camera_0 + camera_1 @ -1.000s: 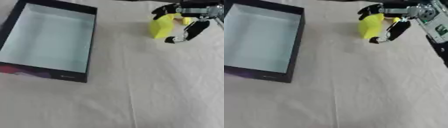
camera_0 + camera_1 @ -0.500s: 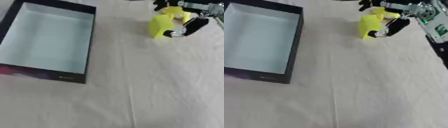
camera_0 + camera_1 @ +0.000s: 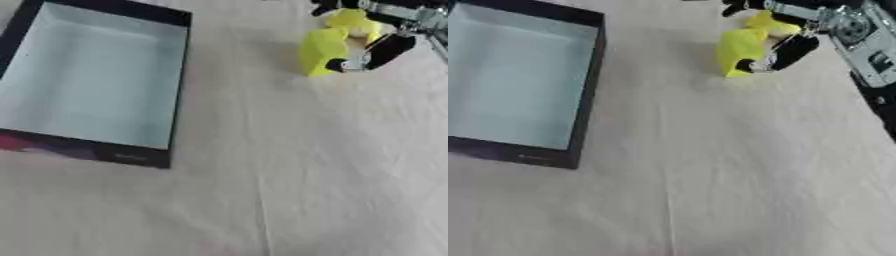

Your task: Pick up objects on the table and place them in the box.

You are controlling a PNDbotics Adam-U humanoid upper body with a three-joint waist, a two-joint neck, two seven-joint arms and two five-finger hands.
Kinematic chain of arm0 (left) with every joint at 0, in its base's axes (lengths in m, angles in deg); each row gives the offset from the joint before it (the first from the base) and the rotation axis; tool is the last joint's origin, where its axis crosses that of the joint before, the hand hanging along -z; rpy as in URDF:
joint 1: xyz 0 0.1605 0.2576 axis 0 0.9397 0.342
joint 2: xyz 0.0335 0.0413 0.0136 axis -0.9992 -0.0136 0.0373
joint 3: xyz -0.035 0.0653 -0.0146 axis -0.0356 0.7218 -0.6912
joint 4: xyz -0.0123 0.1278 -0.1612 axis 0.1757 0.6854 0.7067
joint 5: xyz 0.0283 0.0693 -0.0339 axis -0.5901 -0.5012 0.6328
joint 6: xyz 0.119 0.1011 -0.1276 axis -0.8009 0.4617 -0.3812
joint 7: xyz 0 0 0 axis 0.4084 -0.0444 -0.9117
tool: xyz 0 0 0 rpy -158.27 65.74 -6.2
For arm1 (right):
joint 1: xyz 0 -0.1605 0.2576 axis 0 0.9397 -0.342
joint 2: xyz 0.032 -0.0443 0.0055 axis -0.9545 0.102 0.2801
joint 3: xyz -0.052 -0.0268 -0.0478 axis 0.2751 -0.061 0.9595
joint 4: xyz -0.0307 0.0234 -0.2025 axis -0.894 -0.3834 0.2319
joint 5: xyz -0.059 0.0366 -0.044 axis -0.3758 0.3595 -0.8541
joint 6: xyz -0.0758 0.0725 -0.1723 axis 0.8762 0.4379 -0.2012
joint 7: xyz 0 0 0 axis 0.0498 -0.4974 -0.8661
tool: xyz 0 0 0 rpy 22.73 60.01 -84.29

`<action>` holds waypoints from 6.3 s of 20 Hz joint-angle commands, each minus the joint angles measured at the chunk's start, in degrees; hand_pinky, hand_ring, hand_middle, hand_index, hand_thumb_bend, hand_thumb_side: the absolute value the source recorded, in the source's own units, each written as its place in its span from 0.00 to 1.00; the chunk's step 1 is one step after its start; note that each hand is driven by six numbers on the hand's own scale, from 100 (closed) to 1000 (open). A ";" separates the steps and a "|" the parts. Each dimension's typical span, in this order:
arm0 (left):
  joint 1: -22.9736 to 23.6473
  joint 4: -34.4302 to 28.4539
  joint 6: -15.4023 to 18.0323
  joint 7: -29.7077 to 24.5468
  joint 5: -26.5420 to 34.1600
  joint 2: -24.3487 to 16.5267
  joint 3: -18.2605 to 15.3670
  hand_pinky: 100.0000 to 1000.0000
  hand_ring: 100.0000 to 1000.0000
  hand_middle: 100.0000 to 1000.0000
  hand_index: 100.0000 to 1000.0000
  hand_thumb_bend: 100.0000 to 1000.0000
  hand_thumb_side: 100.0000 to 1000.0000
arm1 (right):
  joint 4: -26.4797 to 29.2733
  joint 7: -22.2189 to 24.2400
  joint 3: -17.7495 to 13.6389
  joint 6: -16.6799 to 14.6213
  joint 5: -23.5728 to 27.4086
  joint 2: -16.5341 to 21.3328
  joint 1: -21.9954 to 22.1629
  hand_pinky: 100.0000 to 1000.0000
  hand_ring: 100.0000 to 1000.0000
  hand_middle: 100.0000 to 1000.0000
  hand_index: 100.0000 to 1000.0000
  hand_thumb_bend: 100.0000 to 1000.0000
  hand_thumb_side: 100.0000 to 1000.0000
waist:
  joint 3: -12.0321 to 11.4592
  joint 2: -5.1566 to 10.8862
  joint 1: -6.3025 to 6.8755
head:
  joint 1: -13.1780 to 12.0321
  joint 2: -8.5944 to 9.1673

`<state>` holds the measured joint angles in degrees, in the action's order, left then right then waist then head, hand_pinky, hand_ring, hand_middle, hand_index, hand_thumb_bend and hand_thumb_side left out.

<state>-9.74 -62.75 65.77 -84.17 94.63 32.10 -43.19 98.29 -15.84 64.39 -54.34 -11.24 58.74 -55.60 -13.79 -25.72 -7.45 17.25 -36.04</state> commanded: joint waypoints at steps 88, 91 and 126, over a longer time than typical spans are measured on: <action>-0.27 0.26 -0.09 -2.29 -1.68 0.70 -0.02 0.63 0.49 0.66 0.66 0.03 0.59 | -3.06 -4.81 -4.32 0.43 -4.21 2.42 0.59 0.98 1.00 1.00 0.93 0.41 0.00 | -1.23 -1.31 -1.59 | 1.61 3.51; -0.15 0.32 -0.12 -2.30 -1.75 0.78 -0.06 0.63 0.49 0.66 0.66 0.02 0.60 | -2.85 -5.17 -4.42 0.63 -3.96 2.53 0.74 0.98 1.00 1.00 0.93 0.41 0.00 | -1.23 -1.30 -1.63 | 1.66 3.41; -0.49 0.95 0.12 -3.60 -1.65 0.97 0.47 0.65 0.49 0.67 0.66 0.00 0.62 | -4.73 -7.43 -4.39 2.39 1.63 1.65 1.29 0.81 0.63 0.59 0.50 0.04 0.00 | -2.33 -2.10 -2.08 | 2.90 4.01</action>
<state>-10.36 -61.83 66.23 -87.39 92.88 33.42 -43.21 92.31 -22.65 60.56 -52.10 -11.35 58.32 -54.04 -16.54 -29.36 -9.68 20.27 -32.06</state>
